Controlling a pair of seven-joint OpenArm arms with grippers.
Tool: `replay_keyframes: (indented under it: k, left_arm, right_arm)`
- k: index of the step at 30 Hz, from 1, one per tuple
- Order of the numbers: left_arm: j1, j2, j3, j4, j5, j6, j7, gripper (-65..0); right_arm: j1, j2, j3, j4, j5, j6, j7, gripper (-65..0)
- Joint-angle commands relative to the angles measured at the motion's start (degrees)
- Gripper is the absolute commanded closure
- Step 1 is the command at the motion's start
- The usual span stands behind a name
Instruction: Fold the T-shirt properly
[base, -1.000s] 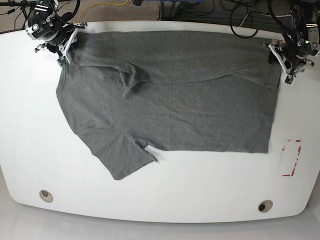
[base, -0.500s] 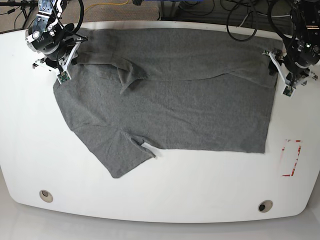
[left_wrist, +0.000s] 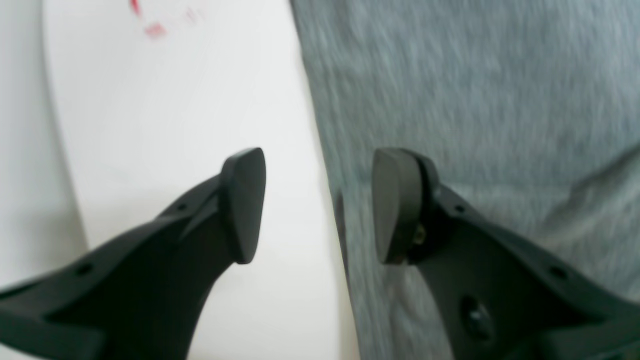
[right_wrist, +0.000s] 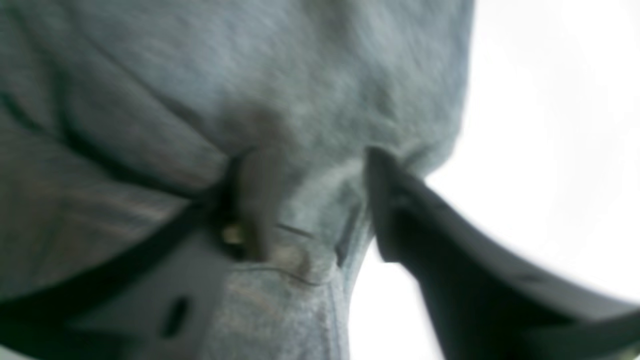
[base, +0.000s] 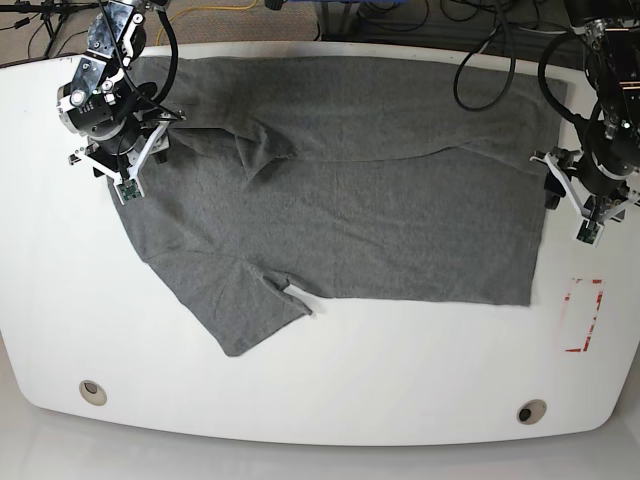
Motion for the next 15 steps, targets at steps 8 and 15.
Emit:
replay_keyframes:
  k: [8, 15]
  left_arm:
    - [-0.7, -1.0, -0.3, 0.1, -0.1, 0.3, -1.0, -32.2]
    - [-0.3, -1.0, -0.3, 0.1, -0.1, 0.3, -1.0, -32.1]
  right_arm:
    - [0.6, -2.9, -10.3, 1.2, 1.2, -0.1, 1.2, -34.7]
    - [1.1, -5.4, -13.9, 0.8, 0.9, -0.1, 1.2, -21.9]
